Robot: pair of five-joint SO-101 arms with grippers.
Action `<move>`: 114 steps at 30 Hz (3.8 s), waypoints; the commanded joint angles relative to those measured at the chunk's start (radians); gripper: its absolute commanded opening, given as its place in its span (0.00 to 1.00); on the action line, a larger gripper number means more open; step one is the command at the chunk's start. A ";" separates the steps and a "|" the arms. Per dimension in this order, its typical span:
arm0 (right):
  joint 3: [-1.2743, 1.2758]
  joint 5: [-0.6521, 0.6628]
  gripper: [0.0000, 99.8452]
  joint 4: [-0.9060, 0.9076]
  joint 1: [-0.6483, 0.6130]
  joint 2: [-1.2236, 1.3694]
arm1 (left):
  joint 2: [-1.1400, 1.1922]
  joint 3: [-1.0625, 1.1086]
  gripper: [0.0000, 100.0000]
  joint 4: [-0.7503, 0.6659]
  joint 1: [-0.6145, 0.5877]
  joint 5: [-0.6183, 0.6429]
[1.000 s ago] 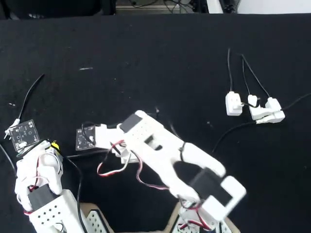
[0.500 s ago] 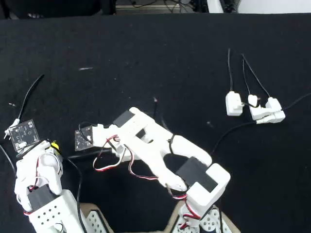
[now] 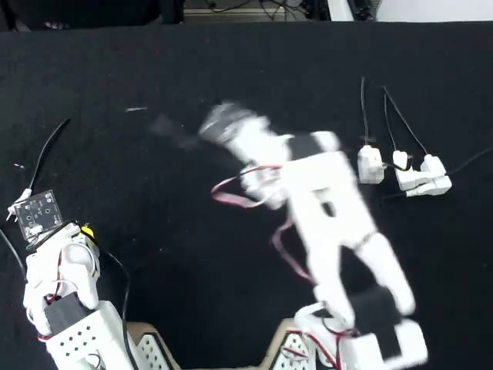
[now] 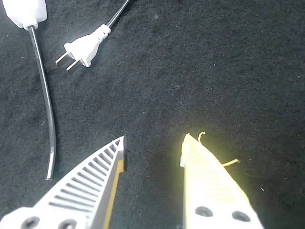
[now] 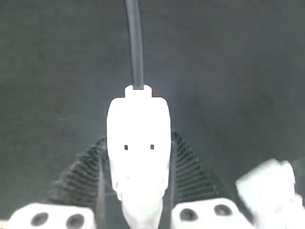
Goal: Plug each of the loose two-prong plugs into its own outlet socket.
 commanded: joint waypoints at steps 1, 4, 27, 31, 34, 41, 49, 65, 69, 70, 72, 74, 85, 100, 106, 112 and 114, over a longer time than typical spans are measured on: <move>-0.041 -0.057 0.01 0.011 0.226 -0.079 | -0.006 0.022 0.20 -0.014 -0.012 0.009; -0.041 -0.057 0.01 0.003 0.305 -0.079 | -0.006 0.022 0.20 -0.014 -0.012 0.009; -0.124 -0.384 0.01 -0.204 0.292 0.302 | -0.006 0.022 0.20 -0.014 -0.012 0.009; -0.237 -0.597 0.01 -0.190 0.293 0.421 | -0.006 0.022 0.20 -0.014 -0.012 0.009; -0.283 -0.655 0.01 -0.187 0.281 0.478 | -0.006 0.022 0.20 -0.014 -0.012 0.009; -0.302 -0.660 0.01 -0.196 0.316 0.556 | -0.006 0.022 0.20 -0.017 -0.010 0.009; -0.386 -0.649 0.01 -0.198 0.354 0.624 | -0.006 0.022 0.20 -0.020 -0.008 0.009; -0.503 -0.519 0.01 -0.178 0.400 0.713 | -0.005 0.022 0.20 -0.014 0.048 0.008; -0.503 -0.485 0.01 -0.173 0.407 0.723 | -0.005 0.022 0.20 -0.014 0.048 0.008; -0.503 -0.485 0.01 -0.173 0.407 0.725 | -0.005 0.022 0.20 -0.014 0.048 0.008; -0.504 -0.485 0.01 -0.173 0.404 0.727 | -0.005 0.022 0.20 -0.014 0.048 0.008; -0.506 -0.485 0.01 -0.173 0.399 0.727 | -0.005 0.022 0.20 -0.014 0.048 0.008; -0.598 -0.493 0.24 -0.061 0.393 0.720 | -0.005 0.022 0.20 -0.014 0.048 0.008; -0.547 -0.594 0.25 -0.025 0.084 0.335 | -0.005 0.022 0.20 -0.012 0.048 0.008; -0.315 -0.624 0.25 -0.212 -0.009 0.206 | -0.005 0.022 0.20 0.008 0.050 0.006; 0.005 -0.624 0.24 -0.486 -0.152 0.142 | -0.005 0.022 0.20 0.006 0.053 0.006; 0.061 -0.624 0.24 -0.519 -0.193 0.133 | -0.005 0.022 0.20 0.006 0.053 0.006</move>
